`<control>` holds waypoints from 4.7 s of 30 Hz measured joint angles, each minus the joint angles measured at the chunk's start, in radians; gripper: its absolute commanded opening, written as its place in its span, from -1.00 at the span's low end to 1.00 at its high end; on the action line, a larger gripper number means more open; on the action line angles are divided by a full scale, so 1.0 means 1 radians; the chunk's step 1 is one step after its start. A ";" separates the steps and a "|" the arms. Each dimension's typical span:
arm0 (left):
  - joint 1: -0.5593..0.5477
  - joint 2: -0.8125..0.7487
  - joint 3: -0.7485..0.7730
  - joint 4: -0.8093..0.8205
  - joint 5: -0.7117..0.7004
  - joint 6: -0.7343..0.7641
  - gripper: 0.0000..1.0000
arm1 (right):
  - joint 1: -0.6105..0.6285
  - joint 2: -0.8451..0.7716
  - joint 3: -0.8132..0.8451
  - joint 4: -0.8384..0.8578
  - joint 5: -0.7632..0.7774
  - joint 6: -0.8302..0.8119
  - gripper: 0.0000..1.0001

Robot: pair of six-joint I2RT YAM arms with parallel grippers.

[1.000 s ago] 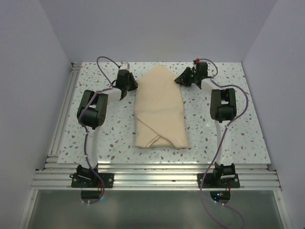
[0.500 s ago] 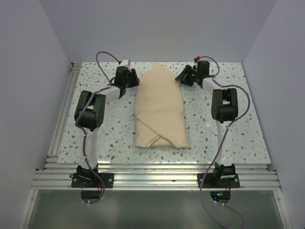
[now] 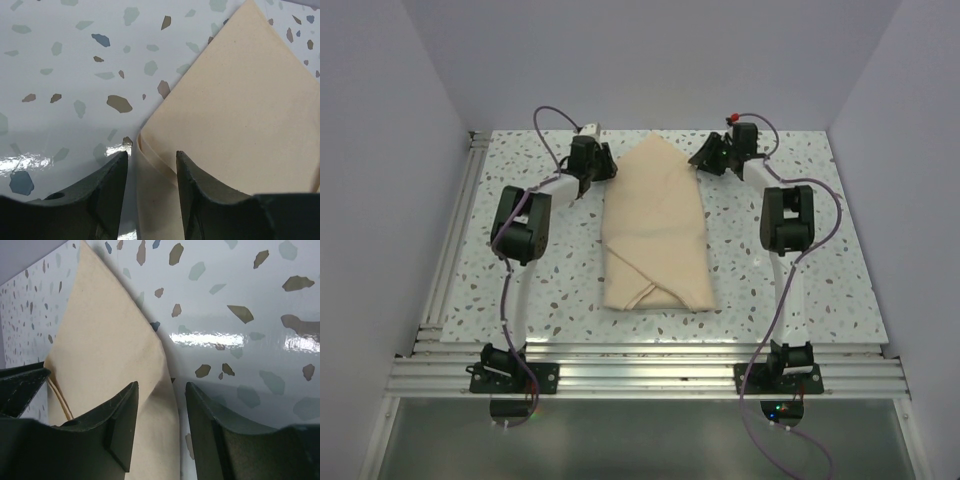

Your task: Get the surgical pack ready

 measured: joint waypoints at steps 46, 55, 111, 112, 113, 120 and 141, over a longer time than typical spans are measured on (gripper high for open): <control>0.042 -0.388 -0.253 -0.042 0.180 -0.069 -1.00 | 0.006 -0.423 -0.447 0.225 -0.133 0.132 -1.00; 0.002 -0.660 -0.475 -0.057 0.184 -0.068 -1.00 | 0.006 -0.693 -0.689 0.222 -0.153 0.110 -1.00; -0.368 -1.324 -1.275 -0.227 0.049 -0.244 -0.92 | 0.013 -1.574 -1.673 -0.092 -0.094 -0.014 -0.94; -0.369 -1.321 -1.280 -0.214 0.045 -0.251 -0.92 | 0.013 -1.576 -1.687 -0.078 -0.095 -0.006 -0.95; -0.369 -1.319 -1.287 -0.197 0.043 -0.258 -0.92 | 0.014 -1.579 -1.698 -0.068 -0.096 0.002 -0.95; -0.377 -1.244 -1.305 -0.091 0.012 -0.290 -1.00 | 0.055 -1.606 -1.723 -0.042 -0.066 0.029 -0.94; -0.380 -1.549 -1.279 -0.428 -0.245 -0.302 0.25 | 0.199 -1.727 -1.548 -0.314 0.145 -0.040 0.27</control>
